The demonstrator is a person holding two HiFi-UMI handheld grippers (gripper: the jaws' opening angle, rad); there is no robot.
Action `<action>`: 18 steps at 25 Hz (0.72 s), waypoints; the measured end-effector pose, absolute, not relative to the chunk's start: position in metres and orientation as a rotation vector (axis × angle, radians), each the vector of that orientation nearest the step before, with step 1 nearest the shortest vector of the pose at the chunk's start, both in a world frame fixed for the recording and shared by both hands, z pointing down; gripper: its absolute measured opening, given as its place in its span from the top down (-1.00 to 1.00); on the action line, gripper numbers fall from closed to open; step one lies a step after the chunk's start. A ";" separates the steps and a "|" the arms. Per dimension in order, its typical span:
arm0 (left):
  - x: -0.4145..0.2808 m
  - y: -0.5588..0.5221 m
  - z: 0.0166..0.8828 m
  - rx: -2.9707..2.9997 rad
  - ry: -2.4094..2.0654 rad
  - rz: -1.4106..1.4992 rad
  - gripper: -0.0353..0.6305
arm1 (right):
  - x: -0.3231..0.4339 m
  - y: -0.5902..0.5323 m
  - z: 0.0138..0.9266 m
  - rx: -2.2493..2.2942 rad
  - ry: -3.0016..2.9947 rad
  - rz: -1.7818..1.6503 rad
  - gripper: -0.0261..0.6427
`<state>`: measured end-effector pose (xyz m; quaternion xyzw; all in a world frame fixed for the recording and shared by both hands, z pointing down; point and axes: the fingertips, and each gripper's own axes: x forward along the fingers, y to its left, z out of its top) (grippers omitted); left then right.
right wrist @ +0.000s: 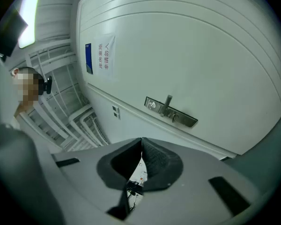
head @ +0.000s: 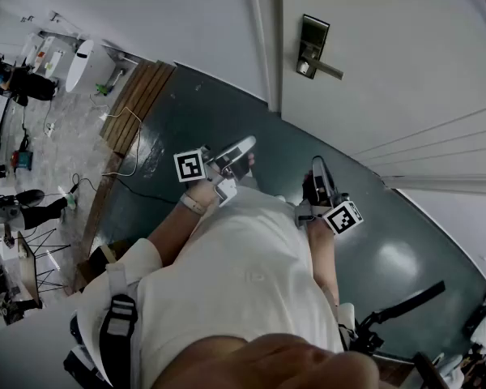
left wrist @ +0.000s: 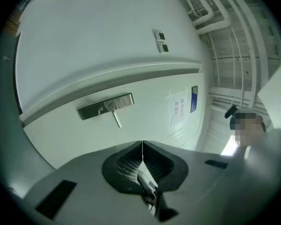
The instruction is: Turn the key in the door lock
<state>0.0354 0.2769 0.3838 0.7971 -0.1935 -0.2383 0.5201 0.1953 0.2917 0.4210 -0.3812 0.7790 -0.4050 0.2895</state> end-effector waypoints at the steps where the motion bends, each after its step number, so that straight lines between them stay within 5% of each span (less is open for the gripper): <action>1: 0.037 0.278 0.384 1.906 -0.464 -0.573 0.87 | 0.198 0.292 0.420 -1.020 2.075 -1.082 0.85; 18: 0.029 0.183 0.402 1.846 -0.402 -0.566 0.87 | 0.193 0.213 0.428 -1.145 2.067 -1.088 0.85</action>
